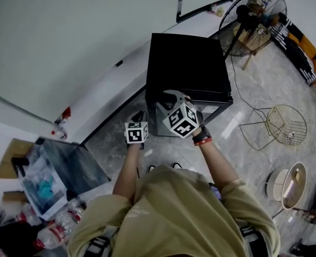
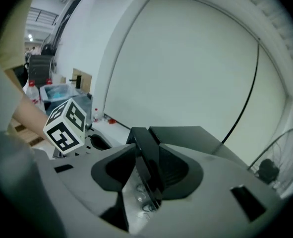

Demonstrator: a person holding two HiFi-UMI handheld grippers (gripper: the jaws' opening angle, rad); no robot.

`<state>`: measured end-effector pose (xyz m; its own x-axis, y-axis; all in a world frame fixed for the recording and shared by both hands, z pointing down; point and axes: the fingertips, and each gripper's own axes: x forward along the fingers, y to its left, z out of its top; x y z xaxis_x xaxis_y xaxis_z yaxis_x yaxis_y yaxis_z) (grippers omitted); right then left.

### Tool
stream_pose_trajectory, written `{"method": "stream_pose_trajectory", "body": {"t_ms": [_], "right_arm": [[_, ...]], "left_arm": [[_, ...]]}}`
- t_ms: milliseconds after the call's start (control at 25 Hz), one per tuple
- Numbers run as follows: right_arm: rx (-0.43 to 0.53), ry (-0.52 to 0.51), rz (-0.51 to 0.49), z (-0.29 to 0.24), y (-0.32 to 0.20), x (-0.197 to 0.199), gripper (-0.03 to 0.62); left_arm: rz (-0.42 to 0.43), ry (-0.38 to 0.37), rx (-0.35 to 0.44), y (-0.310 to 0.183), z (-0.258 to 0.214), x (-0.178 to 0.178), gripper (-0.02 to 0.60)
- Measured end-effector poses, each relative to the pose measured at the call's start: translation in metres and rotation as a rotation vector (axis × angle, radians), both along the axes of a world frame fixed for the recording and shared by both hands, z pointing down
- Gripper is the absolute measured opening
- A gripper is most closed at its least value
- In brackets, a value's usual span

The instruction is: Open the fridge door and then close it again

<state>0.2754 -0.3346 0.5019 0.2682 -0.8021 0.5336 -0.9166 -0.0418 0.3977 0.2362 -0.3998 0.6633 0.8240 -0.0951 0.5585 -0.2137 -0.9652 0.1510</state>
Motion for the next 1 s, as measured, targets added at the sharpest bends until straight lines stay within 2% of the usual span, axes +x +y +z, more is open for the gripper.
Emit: {"method": "stream_pose_trajectory", "body": {"t_ms": [240, 440, 560, 680, 840, 1000], "right_arm": [[0.286, -0.130, 0.180, -0.043, 0.033, 0.026, 0.150], [0.452, -0.191, 0.330, -0.066, 0.071, 0.044, 0.124], [0.518, -0.198, 0.399, -0.077, 0.091, 0.050, 0.109], [0.562, -0.199, 0.443, -0.085, 0.107, 0.050, 0.081], [0.602, -0.203, 0.481, -0.089, 0.124, 0.049, 0.046], [0.615, -0.213, 0.500, -0.090, 0.135, 0.044, 0.028]], "left_arm": [[0.033, 0.144, 0.115, -0.012, -0.077, -0.013, 0.059], [0.050, 0.293, 0.134, 0.002, -0.149, -0.015, 0.050], [0.098, 0.384, 0.122, 0.023, -0.186, -0.010, 0.037], [0.134, 0.438, 0.125, 0.042, -0.213, -0.005, 0.034], [0.149, 0.481, 0.133, 0.059, -0.235, 0.005, 0.025], [0.158, 0.486, 0.123, 0.072, -0.242, 0.012, 0.020]]}}
